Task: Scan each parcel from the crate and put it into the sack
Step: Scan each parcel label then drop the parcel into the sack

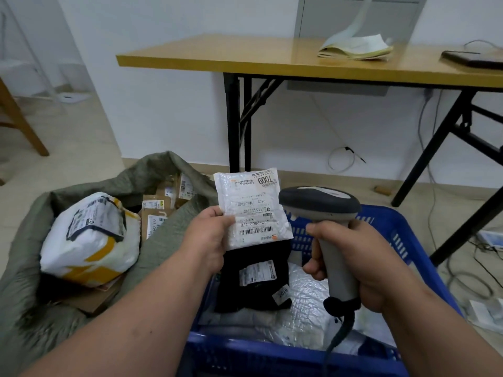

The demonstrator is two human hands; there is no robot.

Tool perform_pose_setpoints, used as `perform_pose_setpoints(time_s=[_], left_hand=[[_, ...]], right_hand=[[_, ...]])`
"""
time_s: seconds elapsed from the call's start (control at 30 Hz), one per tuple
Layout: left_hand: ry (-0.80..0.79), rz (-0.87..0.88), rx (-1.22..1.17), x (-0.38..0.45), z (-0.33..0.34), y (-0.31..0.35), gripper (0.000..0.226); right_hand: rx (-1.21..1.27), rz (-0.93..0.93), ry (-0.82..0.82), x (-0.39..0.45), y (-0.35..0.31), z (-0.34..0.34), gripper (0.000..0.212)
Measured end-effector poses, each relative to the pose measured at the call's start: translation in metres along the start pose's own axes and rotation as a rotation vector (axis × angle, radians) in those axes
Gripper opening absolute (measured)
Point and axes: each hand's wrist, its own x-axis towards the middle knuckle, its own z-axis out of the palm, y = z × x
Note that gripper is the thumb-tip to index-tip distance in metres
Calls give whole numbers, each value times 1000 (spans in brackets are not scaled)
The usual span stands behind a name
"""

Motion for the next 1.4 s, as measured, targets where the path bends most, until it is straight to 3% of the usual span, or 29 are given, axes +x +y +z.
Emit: perform_pose_setpoints(time_s=[0.43, 1.4], left_hand=[[-5, 37, -119, -4, 10, 1, 19], [26, 44, -119, -7, 10, 3, 18]], right_hand=[[-177, 48, -41, -16, 7, -8, 20], [-205, 81, -48, -15, 8, -10, 17]])
